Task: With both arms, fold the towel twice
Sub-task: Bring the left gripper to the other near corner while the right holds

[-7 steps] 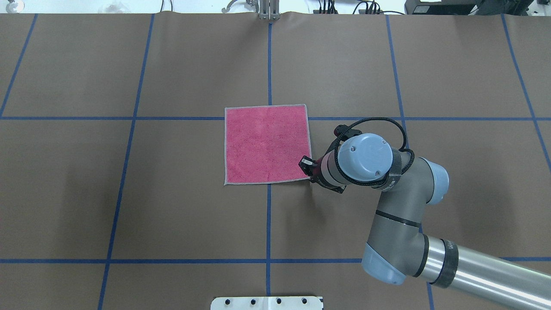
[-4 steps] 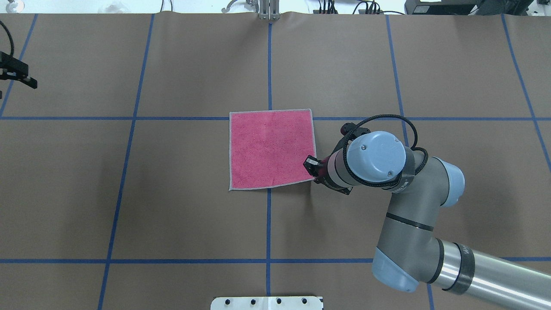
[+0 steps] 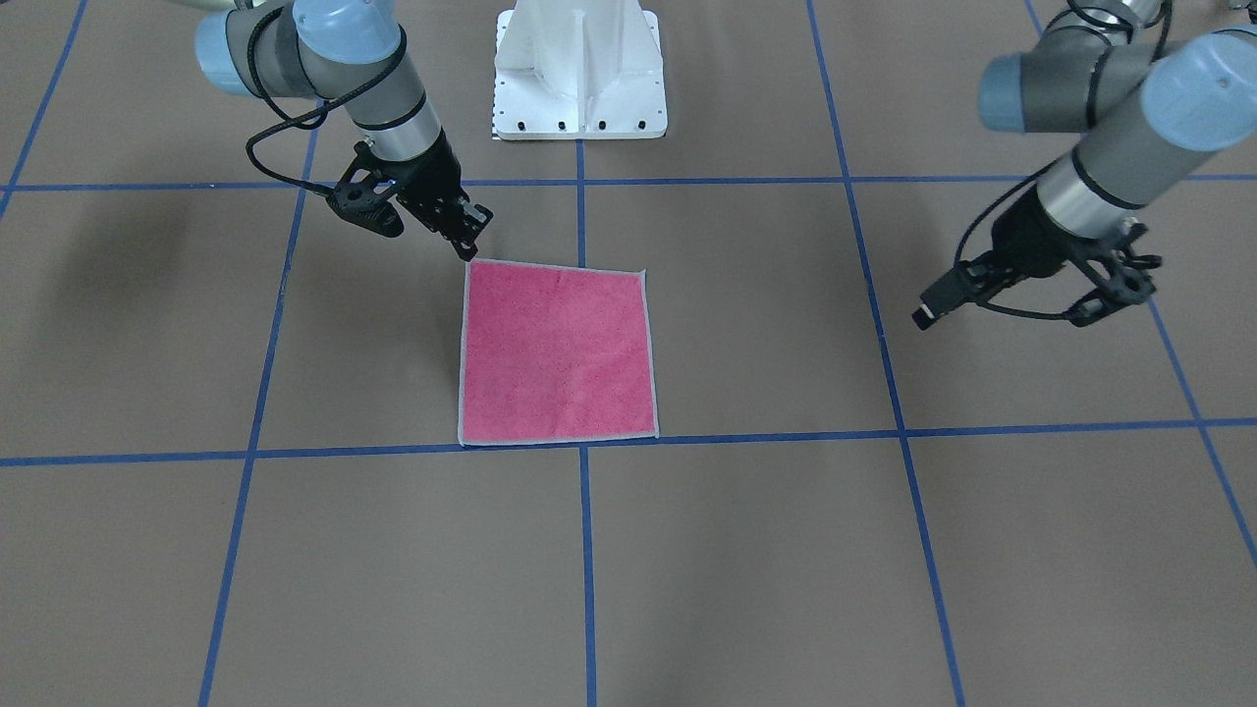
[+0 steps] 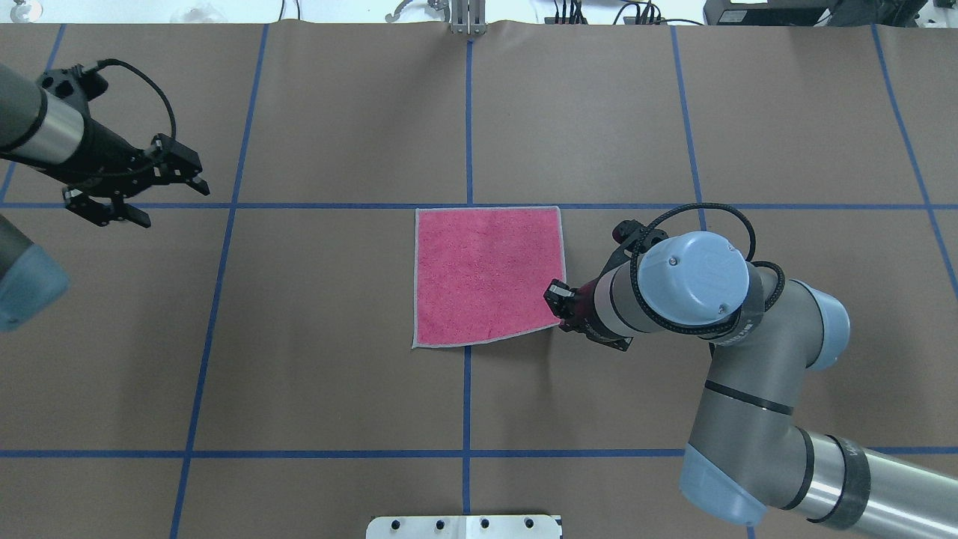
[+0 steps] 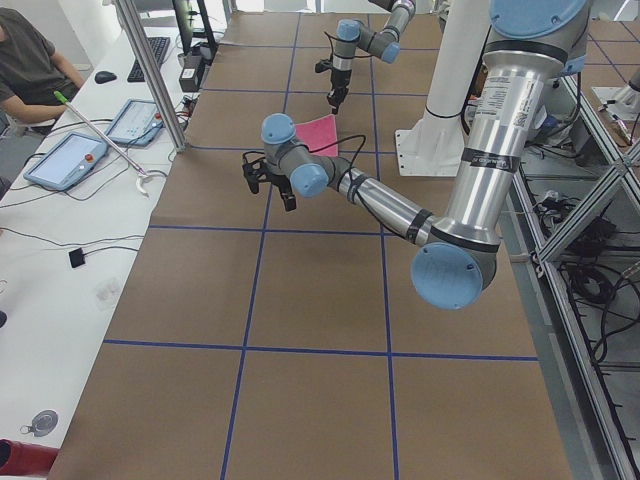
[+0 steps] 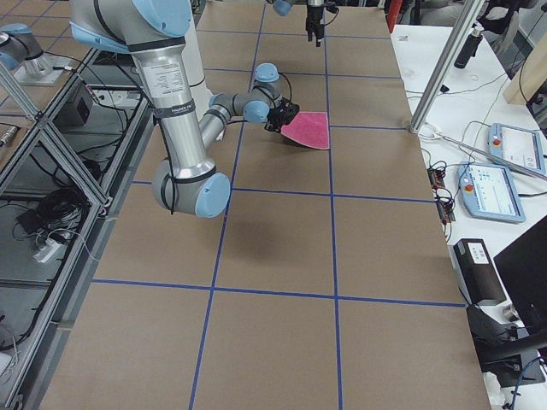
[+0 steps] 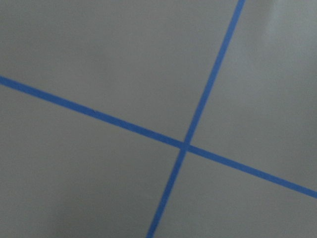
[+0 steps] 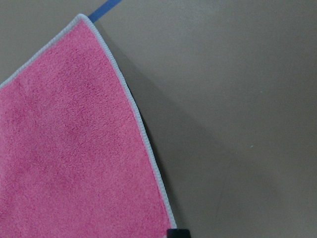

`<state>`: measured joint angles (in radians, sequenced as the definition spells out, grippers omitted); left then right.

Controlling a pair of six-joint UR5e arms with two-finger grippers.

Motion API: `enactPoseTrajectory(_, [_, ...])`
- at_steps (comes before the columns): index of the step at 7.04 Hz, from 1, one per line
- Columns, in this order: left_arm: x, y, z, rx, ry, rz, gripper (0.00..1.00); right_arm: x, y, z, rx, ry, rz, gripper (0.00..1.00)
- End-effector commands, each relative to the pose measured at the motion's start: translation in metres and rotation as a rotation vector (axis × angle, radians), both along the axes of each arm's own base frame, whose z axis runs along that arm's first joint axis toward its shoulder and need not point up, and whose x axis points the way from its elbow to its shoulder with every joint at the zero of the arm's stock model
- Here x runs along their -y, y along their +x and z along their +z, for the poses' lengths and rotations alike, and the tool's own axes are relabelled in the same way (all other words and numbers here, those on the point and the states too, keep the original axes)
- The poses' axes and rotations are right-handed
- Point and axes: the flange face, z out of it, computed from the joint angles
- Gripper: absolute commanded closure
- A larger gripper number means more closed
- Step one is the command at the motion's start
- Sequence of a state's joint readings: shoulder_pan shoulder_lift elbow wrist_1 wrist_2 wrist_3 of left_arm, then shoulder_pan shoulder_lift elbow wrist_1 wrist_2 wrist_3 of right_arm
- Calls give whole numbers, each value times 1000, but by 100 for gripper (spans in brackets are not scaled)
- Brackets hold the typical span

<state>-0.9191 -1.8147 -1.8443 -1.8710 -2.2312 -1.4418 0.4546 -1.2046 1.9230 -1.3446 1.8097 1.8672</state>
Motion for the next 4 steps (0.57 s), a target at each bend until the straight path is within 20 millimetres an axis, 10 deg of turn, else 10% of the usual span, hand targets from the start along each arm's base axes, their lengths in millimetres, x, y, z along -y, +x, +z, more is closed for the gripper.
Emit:
enactPoseTrajectory(1, [-55, 88, -37, 3, -20, -4, 0, -4, 2, 0, 3, -4, -6, 100])
enactPoseTrajectory(4, [-119, 192, -96, 12, -53, 14, 1, -8, -2, 2, -1, -6, -15, 100])
